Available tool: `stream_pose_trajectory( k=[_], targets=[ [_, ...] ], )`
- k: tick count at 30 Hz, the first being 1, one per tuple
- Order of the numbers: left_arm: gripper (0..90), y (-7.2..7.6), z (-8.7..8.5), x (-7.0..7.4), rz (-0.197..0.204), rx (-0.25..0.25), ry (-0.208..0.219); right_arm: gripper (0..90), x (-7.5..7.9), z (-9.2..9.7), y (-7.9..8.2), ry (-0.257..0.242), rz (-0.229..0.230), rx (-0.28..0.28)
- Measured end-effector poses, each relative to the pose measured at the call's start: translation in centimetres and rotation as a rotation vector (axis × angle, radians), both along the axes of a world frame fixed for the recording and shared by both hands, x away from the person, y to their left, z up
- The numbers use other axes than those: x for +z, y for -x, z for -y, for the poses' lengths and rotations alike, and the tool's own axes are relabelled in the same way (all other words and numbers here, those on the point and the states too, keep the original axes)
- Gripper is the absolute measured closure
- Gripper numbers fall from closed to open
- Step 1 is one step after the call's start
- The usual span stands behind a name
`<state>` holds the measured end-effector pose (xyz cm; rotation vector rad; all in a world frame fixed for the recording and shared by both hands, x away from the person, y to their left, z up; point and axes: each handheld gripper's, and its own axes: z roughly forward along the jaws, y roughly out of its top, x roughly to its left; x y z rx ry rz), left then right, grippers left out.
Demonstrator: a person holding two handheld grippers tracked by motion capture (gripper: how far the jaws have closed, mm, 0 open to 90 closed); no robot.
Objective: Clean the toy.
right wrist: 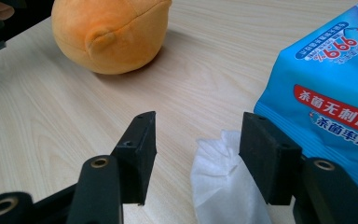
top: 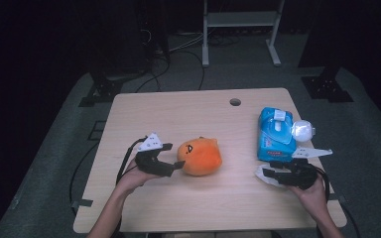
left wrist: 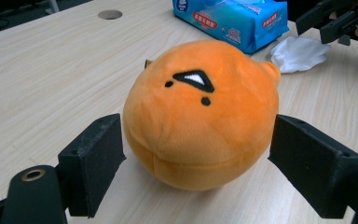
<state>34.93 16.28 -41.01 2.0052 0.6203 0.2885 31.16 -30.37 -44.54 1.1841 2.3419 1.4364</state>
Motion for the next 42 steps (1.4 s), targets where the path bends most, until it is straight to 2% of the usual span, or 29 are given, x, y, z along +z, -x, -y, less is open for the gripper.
stream_pose_trajectory(
  k=[24, 42],
  targets=[
    [15.9, 1.3, -1.9, -1.5, -0.030, 0.030, 0.005, 44.4, 0.0, 0.0, 0.1, 0.004, 0.001, 0.002],
    [14.0, 2.3, -2.9, -3.3, -0.063, 0.064, 0.005, 44.0, -0.1, -0.2, 0.3, 0.009, 0.000, 0.008]
  ],
)
